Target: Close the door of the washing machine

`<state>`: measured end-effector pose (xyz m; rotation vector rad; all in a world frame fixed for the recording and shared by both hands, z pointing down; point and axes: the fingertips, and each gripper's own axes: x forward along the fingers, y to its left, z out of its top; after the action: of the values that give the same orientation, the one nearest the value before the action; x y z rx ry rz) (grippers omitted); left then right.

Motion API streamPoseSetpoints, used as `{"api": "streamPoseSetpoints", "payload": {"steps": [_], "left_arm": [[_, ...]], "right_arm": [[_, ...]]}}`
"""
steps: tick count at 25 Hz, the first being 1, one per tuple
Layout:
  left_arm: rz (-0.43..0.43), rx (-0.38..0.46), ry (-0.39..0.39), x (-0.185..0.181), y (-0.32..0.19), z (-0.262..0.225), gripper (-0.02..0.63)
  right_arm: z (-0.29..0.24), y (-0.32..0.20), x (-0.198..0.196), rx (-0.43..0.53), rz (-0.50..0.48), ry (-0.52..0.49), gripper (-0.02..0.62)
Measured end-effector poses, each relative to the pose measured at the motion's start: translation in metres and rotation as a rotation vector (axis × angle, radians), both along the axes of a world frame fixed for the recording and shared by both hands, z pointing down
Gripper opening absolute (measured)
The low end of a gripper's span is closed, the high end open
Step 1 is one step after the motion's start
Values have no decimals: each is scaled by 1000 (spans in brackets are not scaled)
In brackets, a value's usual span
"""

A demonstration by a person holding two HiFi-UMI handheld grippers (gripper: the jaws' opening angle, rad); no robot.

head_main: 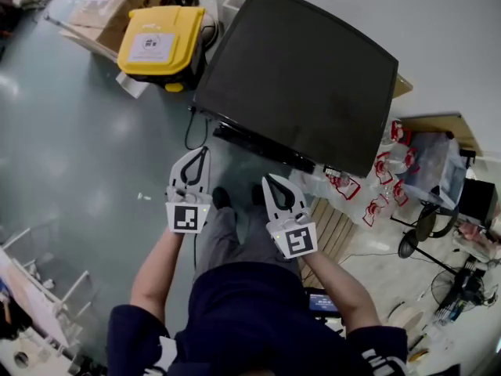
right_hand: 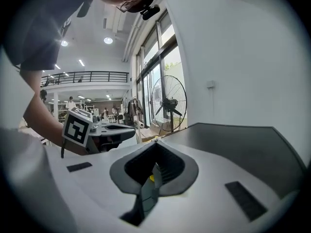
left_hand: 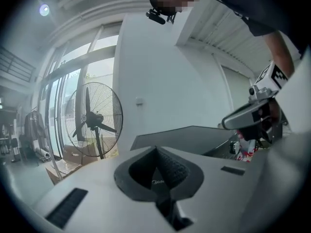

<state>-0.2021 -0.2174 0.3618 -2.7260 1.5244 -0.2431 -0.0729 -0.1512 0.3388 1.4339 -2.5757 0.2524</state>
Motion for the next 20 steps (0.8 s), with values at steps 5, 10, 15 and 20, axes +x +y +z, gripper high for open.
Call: {"api": "streamPoseSetpoints", "payload": {"steps": [5, 10, 15, 20], "left_arm": [[-29, 33, 48, -1, 0, -39, 23], [-40, 42, 52, 0, 8, -75, 23], [-49, 93, 67, 2, 8, -112, 23], [-77, 111, 72, -1, 14, -135, 23]], "right_arm": [[-23, -5, 8, 32, 33, -7, 20], [-53, -14, 21, 63, 94, -55, 20], [-81, -28, 31, 75, 115, -79, 20], [-98, -38, 28, 54, 105, -65, 20]]}}
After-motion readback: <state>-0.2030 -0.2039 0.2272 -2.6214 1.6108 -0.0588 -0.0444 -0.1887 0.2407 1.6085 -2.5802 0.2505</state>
